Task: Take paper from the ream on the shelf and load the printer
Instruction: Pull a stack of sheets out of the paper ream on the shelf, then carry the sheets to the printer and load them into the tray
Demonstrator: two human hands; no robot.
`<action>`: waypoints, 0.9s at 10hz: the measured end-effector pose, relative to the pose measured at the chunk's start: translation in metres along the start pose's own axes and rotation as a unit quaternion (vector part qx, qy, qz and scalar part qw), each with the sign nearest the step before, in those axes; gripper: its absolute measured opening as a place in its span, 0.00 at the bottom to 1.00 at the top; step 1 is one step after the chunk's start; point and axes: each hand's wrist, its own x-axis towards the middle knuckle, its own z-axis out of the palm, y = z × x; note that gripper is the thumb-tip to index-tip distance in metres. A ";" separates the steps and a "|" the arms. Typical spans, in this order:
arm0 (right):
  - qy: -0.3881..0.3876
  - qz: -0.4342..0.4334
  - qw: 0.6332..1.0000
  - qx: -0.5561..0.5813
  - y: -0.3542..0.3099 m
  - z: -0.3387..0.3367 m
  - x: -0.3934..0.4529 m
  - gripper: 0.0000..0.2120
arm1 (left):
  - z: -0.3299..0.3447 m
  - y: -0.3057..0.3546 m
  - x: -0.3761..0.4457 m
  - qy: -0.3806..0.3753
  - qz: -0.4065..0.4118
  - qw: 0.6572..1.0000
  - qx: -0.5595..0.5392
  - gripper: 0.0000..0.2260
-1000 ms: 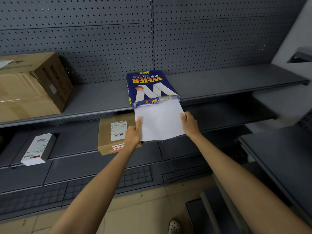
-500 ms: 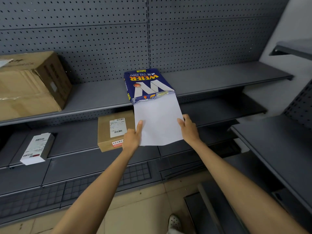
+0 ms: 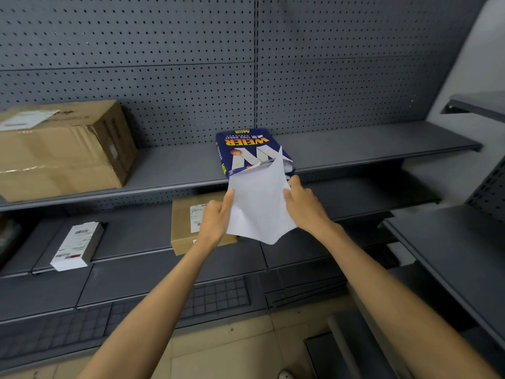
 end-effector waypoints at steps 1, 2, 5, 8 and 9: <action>-0.009 -0.013 1.000 0.001 -0.019 -0.012 -0.002 0.12 | -0.011 0.003 0.000 0.000 0.003 1.000 -0.017 0.26; -0.015 -0.019 1.000 0.001 -0.036 -0.021 -0.004 0.12 | -0.023 0.006 -0.002 0.003 0.017 0.999 -0.040 0.26; -0.004 -0.052 0.998 -0.036 -0.079 -0.030 -0.010 0.16 | -0.054 0.017 -0.014 -0.009 -0.004 0.996 -0.091 0.30; 0.012 -0.135 0.979 -0.154 -0.133 -0.051 -0.048 0.15 | -0.105 0.025 -0.031 0.046 -0.007 0.994 -0.102 0.32; 0.016 -0.173 0.963 -0.206 -0.141 -0.044 -0.037 0.15 | -0.122 0.024 -0.036 0.119 -0.013 0.991 -0.068 0.30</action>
